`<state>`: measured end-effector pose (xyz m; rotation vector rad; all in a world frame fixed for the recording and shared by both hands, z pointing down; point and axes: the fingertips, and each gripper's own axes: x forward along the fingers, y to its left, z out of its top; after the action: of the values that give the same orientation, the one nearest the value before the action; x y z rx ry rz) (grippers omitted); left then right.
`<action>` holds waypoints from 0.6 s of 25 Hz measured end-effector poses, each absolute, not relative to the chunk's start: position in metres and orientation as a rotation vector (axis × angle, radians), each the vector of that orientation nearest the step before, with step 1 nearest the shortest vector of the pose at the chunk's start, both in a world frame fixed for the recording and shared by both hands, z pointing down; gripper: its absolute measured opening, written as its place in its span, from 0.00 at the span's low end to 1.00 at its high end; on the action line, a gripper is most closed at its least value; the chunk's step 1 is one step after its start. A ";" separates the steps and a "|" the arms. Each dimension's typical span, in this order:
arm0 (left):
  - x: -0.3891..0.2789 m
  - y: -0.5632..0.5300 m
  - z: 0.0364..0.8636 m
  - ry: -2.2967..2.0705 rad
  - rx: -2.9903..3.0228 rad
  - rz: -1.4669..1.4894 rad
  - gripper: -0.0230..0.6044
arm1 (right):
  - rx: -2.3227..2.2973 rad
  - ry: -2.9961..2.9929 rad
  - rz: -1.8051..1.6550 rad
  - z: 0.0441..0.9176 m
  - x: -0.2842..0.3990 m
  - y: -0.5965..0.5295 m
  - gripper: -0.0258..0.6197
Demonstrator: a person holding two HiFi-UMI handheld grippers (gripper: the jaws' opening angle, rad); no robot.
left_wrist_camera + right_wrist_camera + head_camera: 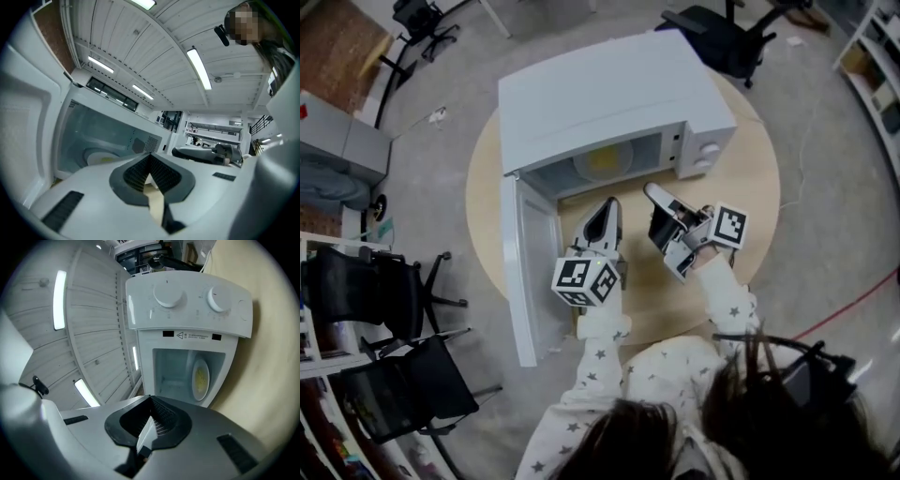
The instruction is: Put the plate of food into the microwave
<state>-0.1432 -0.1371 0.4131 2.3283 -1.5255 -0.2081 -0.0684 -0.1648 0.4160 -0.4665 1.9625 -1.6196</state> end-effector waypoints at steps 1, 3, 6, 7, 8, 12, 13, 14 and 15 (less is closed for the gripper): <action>-0.133 -0.127 0.398 -1.521 2.340 -0.218 0.03 | -0.440 1.950 -1.618 0.402 -0.056 -0.152 0.05; -0.117 -0.109 0.376 -1.517 2.356 -0.232 0.03 | -0.374 1.909 -1.617 0.381 -0.037 -0.129 0.05; -0.109 -0.096 0.356 -1.503 2.396 -0.225 0.03 | -0.275 1.892 -1.616 0.361 -0.031 -0.109 0.05; -0.107 -0.094 0.349 -1.494 2.416 -0.223 0.03 | -0.247 1.897 -1.613 0.354 -0.031 -0.106 0.05; -0.106 -0.092 0.343 -1.485 2.435 -0.222 0.03 | -0.223 1.899 -1.608 0.348 -0.031 -0.103 0.05; -0.097 -0.074 0.319 -1.431 2.500 -0.227 0.03 | -0.157 1.899 -1.587 0.325 -0.026 -0.090 0.05; -0.093 -0.069 0.314 -1.414 2.515 -0.227 0.03 | -0.143 1.902 -1.581 0.319 -0.025 -0.086 0.05; -0.090 -0.063 0.310 -1.398 2.528 -0.226 0.03 | -0.130 1.910 -1.575 0.314 -0.024 -0.082 0.05; -0.087 -0.057 0.306 -1.385 2.540 -0.223 0.03 | -0.119 1.922 -1.568 0.310 -0.023 -0.077 0.05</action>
<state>-0.0871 -0.0569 0.3062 2.5397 -1.3850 -0.2227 -0.0232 -0.0771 0.3096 -0.1192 1.9224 -1.5682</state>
